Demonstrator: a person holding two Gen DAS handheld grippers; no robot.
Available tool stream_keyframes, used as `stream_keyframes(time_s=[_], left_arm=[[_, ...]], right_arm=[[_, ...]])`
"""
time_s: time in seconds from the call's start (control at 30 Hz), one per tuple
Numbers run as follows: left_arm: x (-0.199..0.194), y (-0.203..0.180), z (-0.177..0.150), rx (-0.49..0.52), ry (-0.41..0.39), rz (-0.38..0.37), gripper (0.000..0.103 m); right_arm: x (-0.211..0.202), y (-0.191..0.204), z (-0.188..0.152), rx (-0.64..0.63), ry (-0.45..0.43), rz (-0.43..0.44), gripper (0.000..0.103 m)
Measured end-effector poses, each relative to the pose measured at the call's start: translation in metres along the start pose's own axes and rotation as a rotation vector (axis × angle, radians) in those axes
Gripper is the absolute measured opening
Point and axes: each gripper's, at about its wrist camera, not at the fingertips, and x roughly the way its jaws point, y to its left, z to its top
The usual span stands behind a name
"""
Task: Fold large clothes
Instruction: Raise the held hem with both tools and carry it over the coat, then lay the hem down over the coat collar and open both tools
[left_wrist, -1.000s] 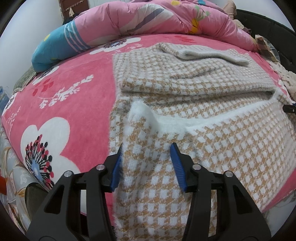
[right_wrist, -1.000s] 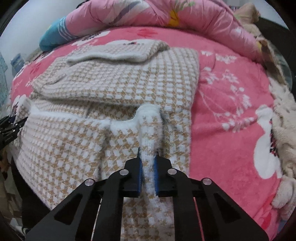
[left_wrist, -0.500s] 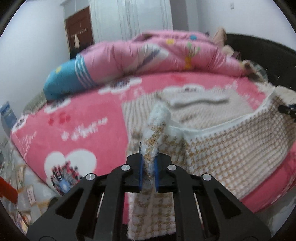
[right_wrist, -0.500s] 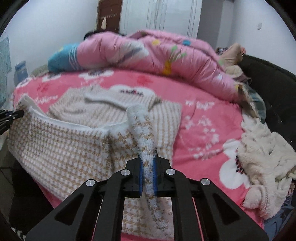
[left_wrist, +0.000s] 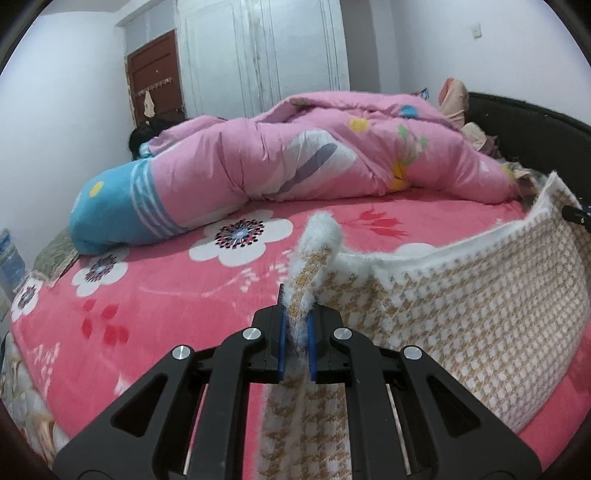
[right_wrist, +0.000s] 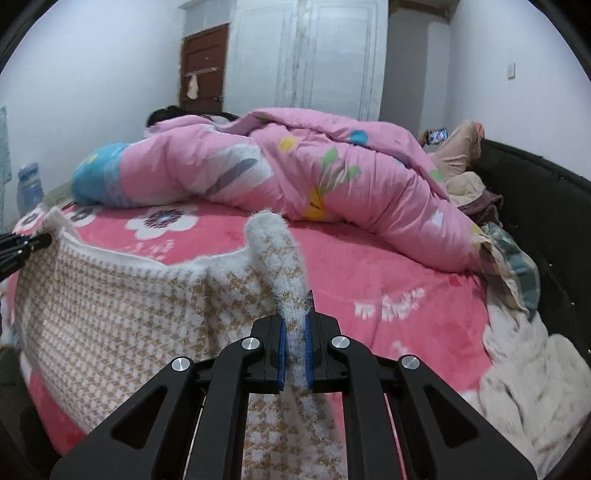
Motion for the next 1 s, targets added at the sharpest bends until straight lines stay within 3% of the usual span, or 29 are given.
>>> stream_keyframes(time_s=[0.1, 0.2, 0.27, 0.3, 0.33, 0.37, 0.4, 0.5, 0.53, 0.6, 0.7, 0.8, 0.87, 0.93, 1.0], left_arm=[[0.047, 0.006, 0.007, -0.004, 0.063, -0.019, 0.008], [0.113, 0.01, -0.001, -0.04, 0.192, -0.048, 0.009], [0.145, 0.015, -0.014, -0.07, 0.282, -0.064, 0.016], [0.165, 0.02, -0.024, -0.1, 0.348, -0.076, 0.018], [0.175, 0.025, -0.029, -0.13, 0.377, -0.088, 0.032], [0.177, 0.032, -0.033, -0.164, 0.383, -0.097, 0.043], [0.176, 0.042, -0.034, -0.206, 0.37, -0.109, 0.046], [0.153, 0.069, -0.028, -0.304, 0.275, -0.121, 0.046], [0.141, 0.073, -0.021, -0.304, 0.219, -0.135, 0.046], [0.133, 0.065, -0.01, -0.276, 0.182, -0.187, 0.046], [0.143, 0.029, -0.003, -0.211, 0.224, -0.294, 0.051], [0.178, -0.001, -0.013, -0.162, 0.323, -0.27, 0.054], [0.192, 0.005, -0.026, -0.215, 0.347, -0.26, 0.058], [0.19, 0.025, -0.03, -0.333, 0.314, -0.26, 0.056], [0.181, 0.046, -0.029, -0.399, 0.285, -0.188, 0.055]], right_arm=[[0.055, -0.008, 0.012, 0.036, 0.062, -0.009, 0.008], [0.124, -0.018, 0.002, 0.093, 0.185, -0.006, 0.008], [0.158, -0.028, -0.012, 0.149, 0.269, 0.026, 0.01], [0.174, -0.034, -0.019, 0.187, 0.317, 0.057, 0.02], [0.188, -0.042, -0.03, 0.247, 0.374, 0.088, 0.027], [0.193, -0.05, -0.036, 0.293, 0.395, 0.096, 0.04], [0.191, -0.057, -0.044, 0.342, 0.393, 0.104, 0.043], [0.166, -0.088, -0.045, 0.493, 0.294, 0.134, 0.046], [0.159, -0.09, -0.042, 0.494, 0.264, 0.137, 0.046], [0.152, -0.085, -0.035, 0.466, 0.218, 0.175, 0.046], [0.169, -0.049, -0.026, 0.399, 0.26, 0.307, 0.046], [0.211, -0.017, -0.034, 0.376, 0.376, 0.348, 0.046], [0.232, -0.026, -0.039, 0.431, 0.394, 0.32, 0.046], [0.242, -0.05, -0.048, 0.519, 0.414, 0.218, 0.046], [0.238, -0.07, -0.053, 0.575, 0.431, 0.056, 0.046]])
